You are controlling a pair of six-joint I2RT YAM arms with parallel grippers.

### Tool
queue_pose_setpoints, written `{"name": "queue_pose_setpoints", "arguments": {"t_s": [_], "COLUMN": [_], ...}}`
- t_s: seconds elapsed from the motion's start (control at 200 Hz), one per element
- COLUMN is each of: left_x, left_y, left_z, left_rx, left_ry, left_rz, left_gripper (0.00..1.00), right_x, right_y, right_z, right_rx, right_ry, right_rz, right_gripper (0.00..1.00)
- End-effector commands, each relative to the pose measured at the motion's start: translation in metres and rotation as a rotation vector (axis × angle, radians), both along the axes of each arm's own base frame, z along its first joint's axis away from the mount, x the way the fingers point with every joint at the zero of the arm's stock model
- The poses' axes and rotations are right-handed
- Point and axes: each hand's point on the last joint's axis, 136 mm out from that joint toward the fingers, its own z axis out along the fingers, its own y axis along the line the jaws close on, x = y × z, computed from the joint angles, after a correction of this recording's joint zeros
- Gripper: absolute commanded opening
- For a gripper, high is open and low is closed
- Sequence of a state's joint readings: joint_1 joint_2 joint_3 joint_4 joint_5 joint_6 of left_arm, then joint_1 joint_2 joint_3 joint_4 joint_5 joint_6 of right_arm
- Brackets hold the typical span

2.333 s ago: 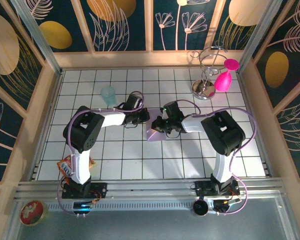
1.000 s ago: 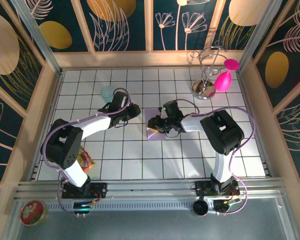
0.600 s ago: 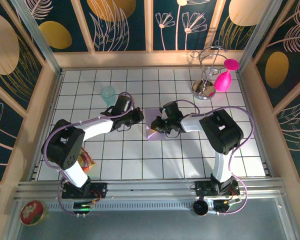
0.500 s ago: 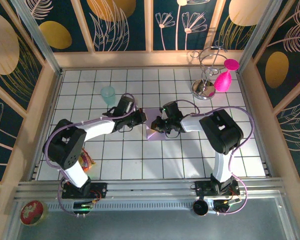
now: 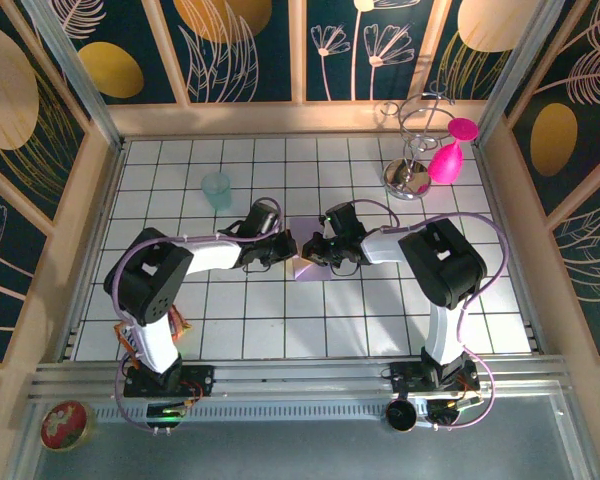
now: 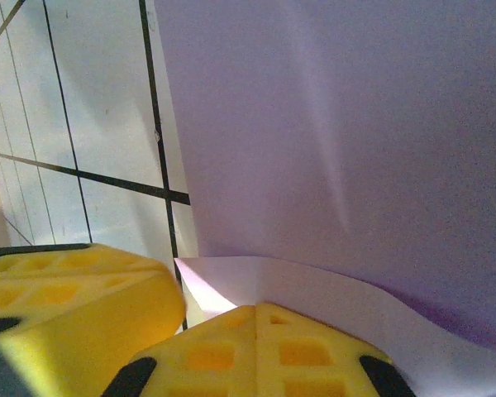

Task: Fold a paper plane with a square sheet of paper (pick it up from the middle)
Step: Fold the triangle a second time at the center of the table.

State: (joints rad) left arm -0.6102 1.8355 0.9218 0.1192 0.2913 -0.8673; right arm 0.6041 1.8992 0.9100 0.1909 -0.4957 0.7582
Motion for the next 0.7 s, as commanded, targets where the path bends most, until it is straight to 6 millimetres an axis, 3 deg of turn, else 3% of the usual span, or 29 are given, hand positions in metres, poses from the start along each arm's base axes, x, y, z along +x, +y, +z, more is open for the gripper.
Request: {"name": "queue_pose_setpoints", "arguments": {"t_s": [0.0, 0.18, 0.471, 0.696], "left_x": [0.001, -0.001, -0.011, -0.010], "left_y": [-0.005, 0.003, 0.016, 0.016], "left_z": [-0.005, -0.018, -0.036, -0.035], "left_rx": [-0.003, 0.047, 0.113, 0.116], "left_ry": [0.015, 0.037, 0.074, 0.067], "left_rz": [0.001, 0.017, 0.024, 0.017], "left_gripper": [0.00, 0.00, 0.00, 0.00], "right_x": [-0.013, -0.009, 0.015, 0.017], "right_y": [-0.015, -0.010, 0.000, -0.012], "right_z": [-0.033, -0.023, 0.032, 0.008], "right_rx": [-0.103, -0.064, 0.025, -0.034], "right_ry": [0.078, 0.056, -0.087, -0.053], "right_rz": [-0.021, -0.018, -0.014, -0.034], "right_gripper": [0.00, 0.00, 0.00, 0.00]}}
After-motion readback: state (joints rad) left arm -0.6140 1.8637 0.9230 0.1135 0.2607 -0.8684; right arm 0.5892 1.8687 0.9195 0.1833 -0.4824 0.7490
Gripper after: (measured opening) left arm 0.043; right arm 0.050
